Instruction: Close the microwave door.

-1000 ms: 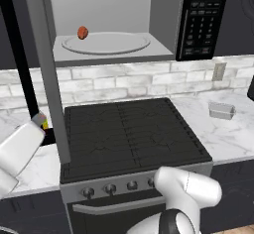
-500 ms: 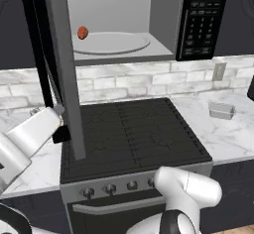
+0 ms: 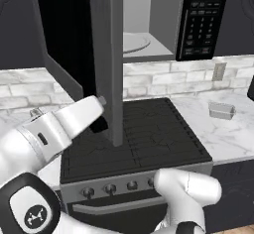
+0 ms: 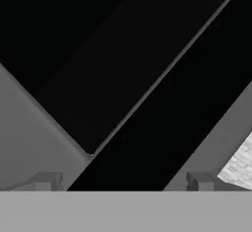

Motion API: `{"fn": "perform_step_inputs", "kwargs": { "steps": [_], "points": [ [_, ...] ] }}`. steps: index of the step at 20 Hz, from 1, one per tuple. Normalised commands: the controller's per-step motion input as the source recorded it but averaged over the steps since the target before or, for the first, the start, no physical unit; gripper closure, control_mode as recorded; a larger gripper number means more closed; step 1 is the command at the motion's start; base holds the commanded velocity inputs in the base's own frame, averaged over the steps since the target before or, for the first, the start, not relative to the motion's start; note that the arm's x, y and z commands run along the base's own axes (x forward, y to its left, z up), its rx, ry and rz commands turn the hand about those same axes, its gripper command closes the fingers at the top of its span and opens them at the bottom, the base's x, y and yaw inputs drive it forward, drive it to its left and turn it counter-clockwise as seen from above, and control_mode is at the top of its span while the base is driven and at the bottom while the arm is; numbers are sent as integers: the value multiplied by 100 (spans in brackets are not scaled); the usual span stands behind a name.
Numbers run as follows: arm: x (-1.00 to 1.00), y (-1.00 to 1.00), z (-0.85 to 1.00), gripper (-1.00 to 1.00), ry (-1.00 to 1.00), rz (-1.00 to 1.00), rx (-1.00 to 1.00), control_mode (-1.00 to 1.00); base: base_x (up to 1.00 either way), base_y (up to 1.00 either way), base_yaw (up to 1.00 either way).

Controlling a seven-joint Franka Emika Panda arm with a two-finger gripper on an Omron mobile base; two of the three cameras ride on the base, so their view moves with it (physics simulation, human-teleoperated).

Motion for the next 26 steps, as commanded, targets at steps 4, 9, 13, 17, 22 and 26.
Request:
{"fn": "perform_step_inputs", "kwargs": {
  "steps": [4, 9, 13, 17, 22, 26],
  "points": [
    [0, -98, 0, -100, 0, -10, 0, -100, 0, 0, 0],
    [0, -95, 0, -100, 0, -8, 0, -100, 0, 0, 0],
    [0, -81, 0, -100, -3, -2, 3, -100, 0, 0, 0],
    [5, -76, 0, -100, -5, 0, 7, -100, 0, 0, 0],
    [21, -70, 1, -100, -2, 0, 6, -100, 0, 0, 0],
    [16, -66, 4, -100, -6, 1, 12, -100, 0, 0, 0]
  ]
}}
